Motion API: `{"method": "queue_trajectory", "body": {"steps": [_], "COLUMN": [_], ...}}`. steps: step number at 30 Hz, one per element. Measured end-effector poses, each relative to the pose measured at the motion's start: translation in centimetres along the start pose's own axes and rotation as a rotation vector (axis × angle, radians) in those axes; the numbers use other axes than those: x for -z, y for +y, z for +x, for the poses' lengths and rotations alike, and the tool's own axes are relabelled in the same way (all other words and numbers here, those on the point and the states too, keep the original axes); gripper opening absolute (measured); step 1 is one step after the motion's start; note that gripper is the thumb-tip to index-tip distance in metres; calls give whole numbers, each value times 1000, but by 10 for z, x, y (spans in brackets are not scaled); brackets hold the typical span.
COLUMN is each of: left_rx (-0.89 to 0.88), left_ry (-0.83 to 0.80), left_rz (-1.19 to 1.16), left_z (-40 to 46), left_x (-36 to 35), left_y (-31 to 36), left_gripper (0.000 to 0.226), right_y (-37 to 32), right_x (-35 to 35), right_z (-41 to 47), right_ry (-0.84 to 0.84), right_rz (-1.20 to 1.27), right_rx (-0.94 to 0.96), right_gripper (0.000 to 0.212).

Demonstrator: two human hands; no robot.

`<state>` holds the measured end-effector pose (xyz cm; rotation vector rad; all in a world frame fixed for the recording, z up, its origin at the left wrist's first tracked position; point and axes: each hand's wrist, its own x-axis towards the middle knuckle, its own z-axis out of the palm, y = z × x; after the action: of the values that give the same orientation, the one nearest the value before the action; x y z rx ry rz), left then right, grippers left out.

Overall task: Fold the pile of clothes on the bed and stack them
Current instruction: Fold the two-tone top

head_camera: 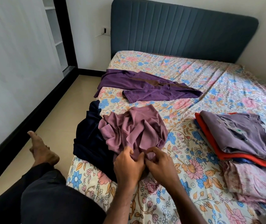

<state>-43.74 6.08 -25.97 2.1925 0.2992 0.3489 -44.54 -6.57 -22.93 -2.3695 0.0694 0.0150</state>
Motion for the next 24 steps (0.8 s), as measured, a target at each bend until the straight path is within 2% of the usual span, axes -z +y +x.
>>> {"method": "queue_trajectory", "body": {"steps": [3, 5, 6, 8, 10, 11, 12, 14, 15, 16, 18, 20, 22, 24], "left_rx": [-9, 2, 2, 54, 134, 176, 208, 277, 323, 361, 396, 353, 267, 215], "left_ry": [103, 98, 94, 92, 125, 130, 131, 102, 79, 53, 9, -8, -13, -8], "left_rz": [-114, -65, -23, -32, -170, -266, -367, -558, -652, -737, -816, -792, -738, -727], "left_z": [-9, -8, -6, -4, -3, -2, -1, 2, 5, 7, 6, 2, -1, -2], "left_x": [3, 2, 0, 0, 3, 6, 9, 19, 24, 27, 34, 39, 44, 48], "left_y": [1, 8, 10, 13, 11, 9, 6, 0, -4, -8, -12, -13, -8, 1], "left_gripper": [37, 51, 51, 34, 17, 13, 13, 13, 13, 12, 11, 3, 7, 16], "right_y": [8, 7, 2, -7, -19, -23, -26, -28, -27, -28, -28, -26, -20, -17], "right_x": [15, 22, 24, 25, 21, 16, 10, -6, -15, -21, -23, -14, 2, 18], "right_z": [-28, -32, -29, -19, 0, 11, 23, 43, 48, 49, 48, 46, 37, 21], "right_ry": [-52, -93, -74, 76, 233, 253, 225, 98, 57, 53, 124, 172, 192, 166], "right_rz": [106, 141, 151, 121, 20, -16, -55, -192, -266, -322, -329, -248, -102, 120], "right_rx": [-4, -34, -48, -46, 4, 15, -5, -91, -122, -130, -83, -54, -35, 20], "right_gripper": [28, 16, 17, 34, 32, 31, 42, 77, 87, 89, 75, 59, 45, 39]}}
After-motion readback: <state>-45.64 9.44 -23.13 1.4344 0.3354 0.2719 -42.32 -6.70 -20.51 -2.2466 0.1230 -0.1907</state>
